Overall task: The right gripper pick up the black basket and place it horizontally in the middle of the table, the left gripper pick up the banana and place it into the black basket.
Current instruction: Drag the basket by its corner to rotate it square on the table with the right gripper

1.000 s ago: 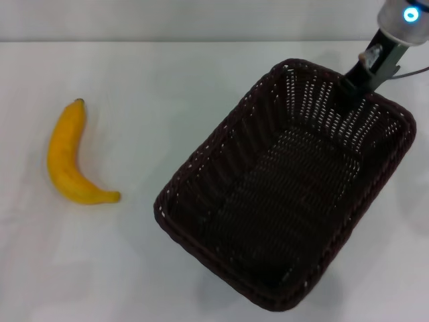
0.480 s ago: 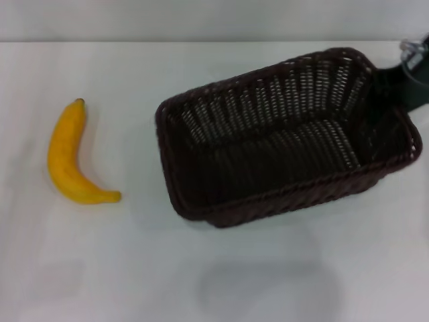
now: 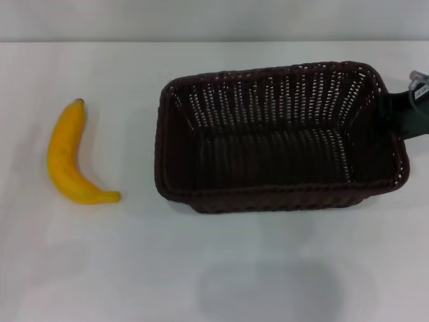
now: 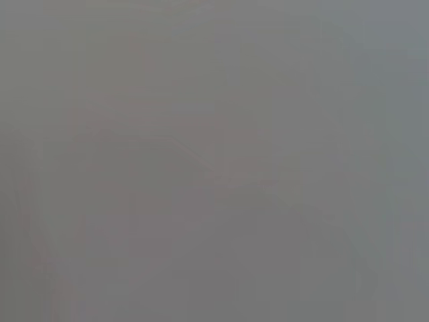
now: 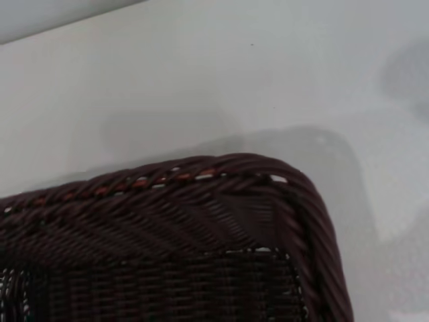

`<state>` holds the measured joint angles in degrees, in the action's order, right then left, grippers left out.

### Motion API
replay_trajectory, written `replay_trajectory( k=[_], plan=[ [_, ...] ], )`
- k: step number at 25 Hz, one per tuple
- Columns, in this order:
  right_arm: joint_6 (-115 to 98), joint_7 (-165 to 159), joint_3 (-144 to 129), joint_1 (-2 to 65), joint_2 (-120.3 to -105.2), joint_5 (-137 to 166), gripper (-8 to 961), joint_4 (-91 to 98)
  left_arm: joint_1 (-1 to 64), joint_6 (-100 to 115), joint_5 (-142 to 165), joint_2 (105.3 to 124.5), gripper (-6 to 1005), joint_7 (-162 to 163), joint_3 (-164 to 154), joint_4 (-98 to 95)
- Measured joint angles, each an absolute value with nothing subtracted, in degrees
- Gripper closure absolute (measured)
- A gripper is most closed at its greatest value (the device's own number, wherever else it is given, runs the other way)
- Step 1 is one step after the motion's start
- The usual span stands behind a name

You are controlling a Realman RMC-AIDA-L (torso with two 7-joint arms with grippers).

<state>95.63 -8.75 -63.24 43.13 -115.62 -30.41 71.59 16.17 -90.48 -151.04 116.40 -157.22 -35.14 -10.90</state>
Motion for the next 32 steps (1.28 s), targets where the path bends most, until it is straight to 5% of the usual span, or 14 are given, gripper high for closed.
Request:
replay_trajectory(
  k=[17,22,28,32],
  plan=[
    [95.7,-4.8,-67.6,44.3,-114.92,-31.0,817,69.0,18.0,-89.2,-151.2,116.55,140,-157.2,-35.0,-10.9],
    [96.6,-3.5,-66.6,44.6,-114.94,-31.1,741,67.9,18.2,-89.2,-151.4,116.80,140,-157.4,-35.0,-10.9],
    [97.7,-4.3,-66.4,44.8,-114.88,-30.6,518,68.9,18.7,-88.6,-151.4,117.30,140,-157.5,-35.0,-10.9],
    [99.2,-5.8,-66.4,44.8,-114.73,-29.1,478,71.3,18.8,-88.3,-151.2,117.49,140,-157.5,-35.0,-10.9]
  ],
)
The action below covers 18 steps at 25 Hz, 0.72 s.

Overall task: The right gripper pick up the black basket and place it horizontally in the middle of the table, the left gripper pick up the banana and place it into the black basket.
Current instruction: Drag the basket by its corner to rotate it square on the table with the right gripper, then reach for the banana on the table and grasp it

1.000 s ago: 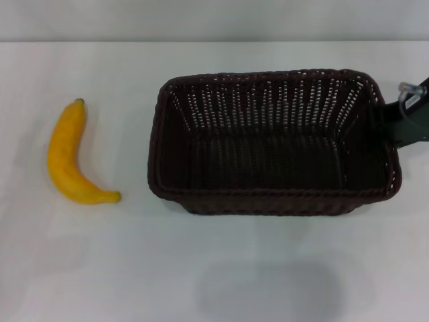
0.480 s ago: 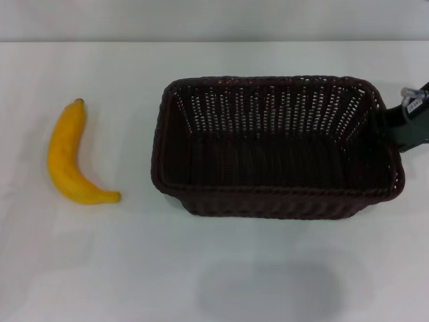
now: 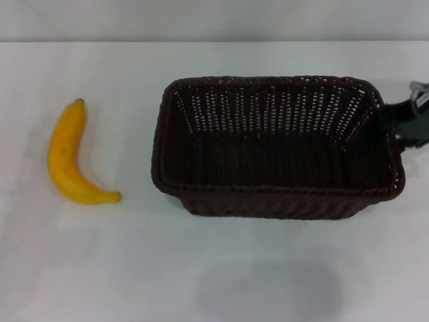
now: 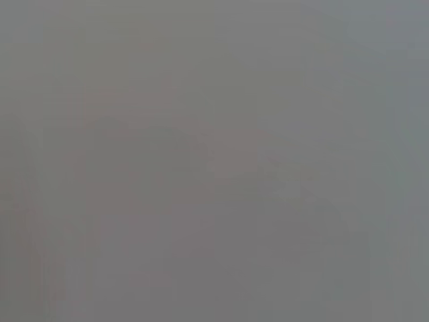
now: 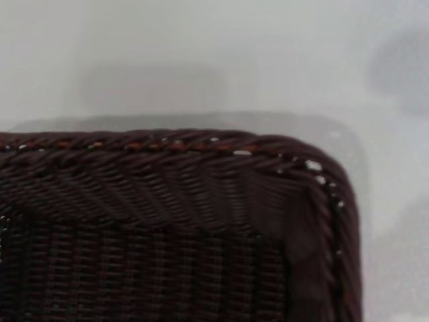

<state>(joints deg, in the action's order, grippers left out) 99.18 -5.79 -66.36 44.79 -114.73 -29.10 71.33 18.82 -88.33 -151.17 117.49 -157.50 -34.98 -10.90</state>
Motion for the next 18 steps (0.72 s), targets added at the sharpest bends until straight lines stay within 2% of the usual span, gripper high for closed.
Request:
replay_trajectory(
  k=[6,10,16,18],
  plan=[
    [100.4,-5.9,-66.4,44.9,-113.53,-27.8,468,78.2,19.6,-85.9,-151.1,117.65,140,-157.5,-35.3,-10.9],
    [100.1,-4.4,-66.3,42.9,-113.49,-28.1,467,84.4,20.0,-83.7,-150.8,117.91,141,-157.5,-35.3,-10.9],
    [92.1,7.5,-60.4,36.3,-115.20,-29.9,467,89.4,20.8,-80.2,-146.2,118.11,141,-156.5,-35.3,-10.9],
    [87.3,13.2,-58.6,33.3,-115.25,-33.9,467,88.7,20.8,-78.9,-142.8,118.14,141,-152.7,-35.3,-12.4]
  ],
)
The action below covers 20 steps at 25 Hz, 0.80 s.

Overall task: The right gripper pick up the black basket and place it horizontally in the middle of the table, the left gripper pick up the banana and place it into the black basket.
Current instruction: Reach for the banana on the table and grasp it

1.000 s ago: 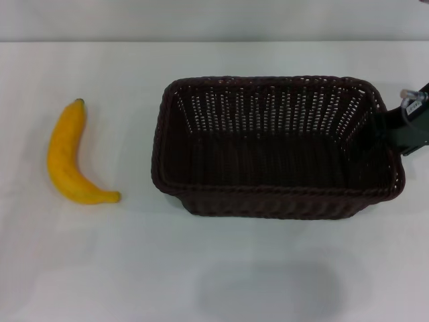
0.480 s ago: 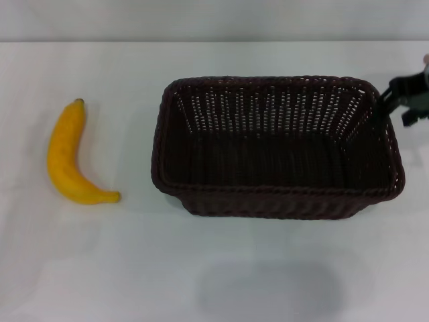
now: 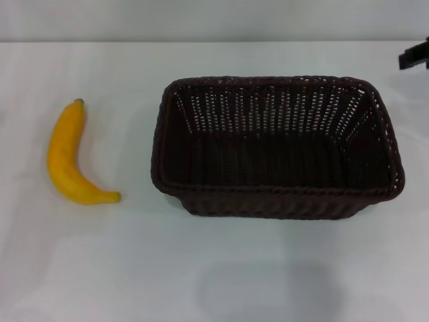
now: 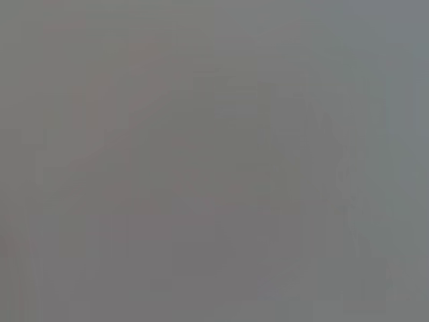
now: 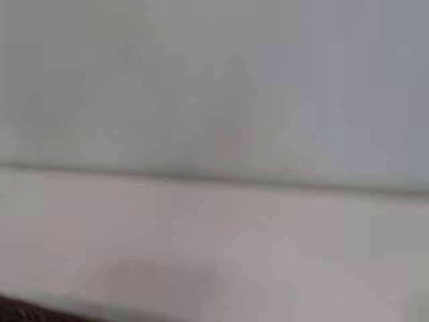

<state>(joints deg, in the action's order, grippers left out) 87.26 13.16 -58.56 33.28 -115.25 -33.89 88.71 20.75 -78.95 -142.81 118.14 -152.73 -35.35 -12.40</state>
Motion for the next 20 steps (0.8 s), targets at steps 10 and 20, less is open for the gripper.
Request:
replay_trajectory(
  k=[10,20],
  plan=[
    [66.2,58.5,-48.4,18.3,-114.89,-69.7,466,74.3,17.2,-66.6,-119.5,118.76,141,-113.1,-35.3,-32.9],
    [71.9,96.5,-29.8,17.6,-114.76,-89.6,465,45.5,17.3,-63.9,-79.0,116.64,141,-56.3,-35.4,-58.8]
  ],
)
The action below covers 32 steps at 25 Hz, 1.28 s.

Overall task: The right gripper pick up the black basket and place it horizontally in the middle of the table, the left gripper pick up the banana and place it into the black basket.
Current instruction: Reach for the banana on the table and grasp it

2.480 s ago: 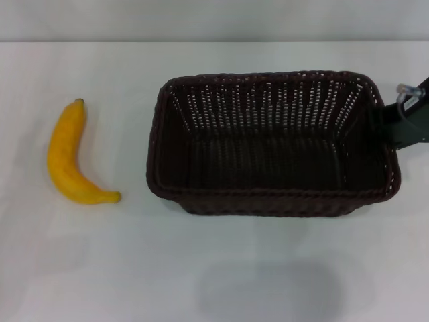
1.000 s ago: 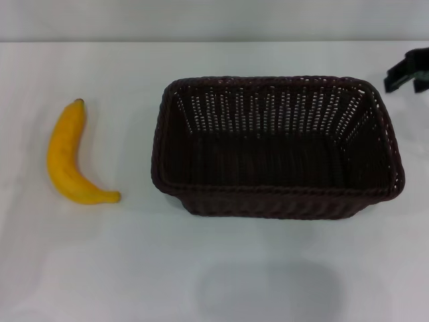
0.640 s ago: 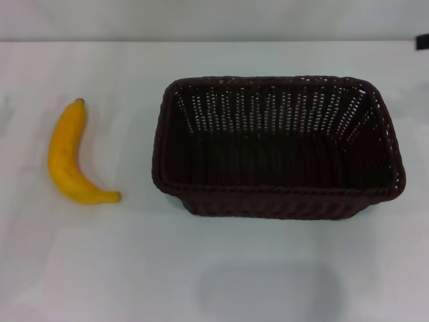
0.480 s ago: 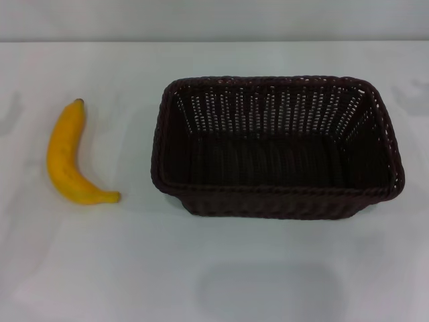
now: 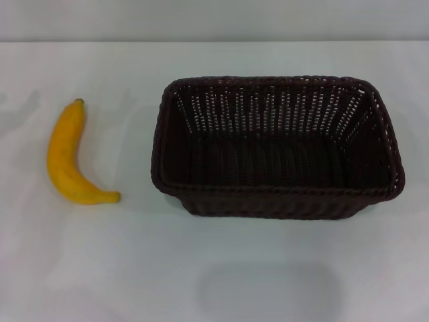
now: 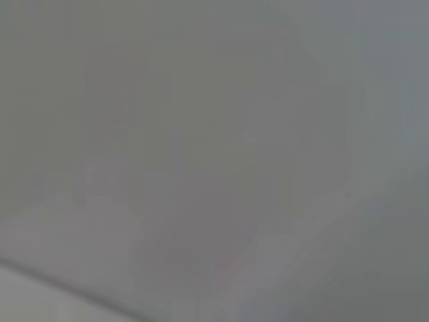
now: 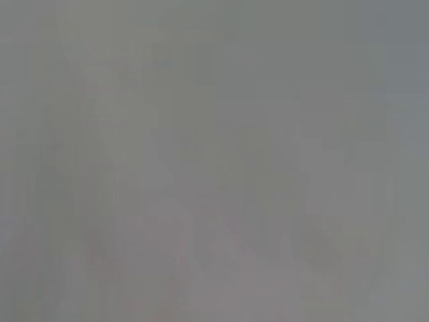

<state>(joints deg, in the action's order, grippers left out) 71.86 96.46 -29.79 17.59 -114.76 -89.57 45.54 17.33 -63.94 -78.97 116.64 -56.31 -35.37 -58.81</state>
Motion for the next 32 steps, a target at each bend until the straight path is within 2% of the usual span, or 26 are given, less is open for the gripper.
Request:
replay_trajectory(
  k=[3,8,15,18,23,32],
  plan=[
    [71.9,102.1,-26.8,17.6,-114.77,-89.7,465,42.1,19.2,-67.3,-67.7,115.40,141,-43.3,-35.4,-63.5],
    [72.0,110.4,-22.8,17.6,-114.85,-90.1,465,37.5,25.5,-78.9,-49.0,111.35,145,-28.0,-35.4,-65.1],
    [71.7,118.4,-21.0,19.0,-114.95,-90.3,465,33.6,32.8,-92.2,-31.5,109.13,151,-22.0,-35.4,-64.7],
    [72.0,120.6,-21.0,19.0,-114.94,-91.8,465,32.4,35.6,-94.4,-27.0,109.17,154,-21.8,-35.4,-63.1],
    [72.2,122.8,-21.1,18.7,-114.98,-92.4,465,32.0,40.3,-92.7,-21.5,110.55,159,-21.9,-35.5,-57.5],
    [72.3,126.4,-20.9,18.6,-114.97,-92.5,465,30.8,45.4,-86.1,-15.3,111.86,167,-18.2,-39.1,-47.6]
  ],
)
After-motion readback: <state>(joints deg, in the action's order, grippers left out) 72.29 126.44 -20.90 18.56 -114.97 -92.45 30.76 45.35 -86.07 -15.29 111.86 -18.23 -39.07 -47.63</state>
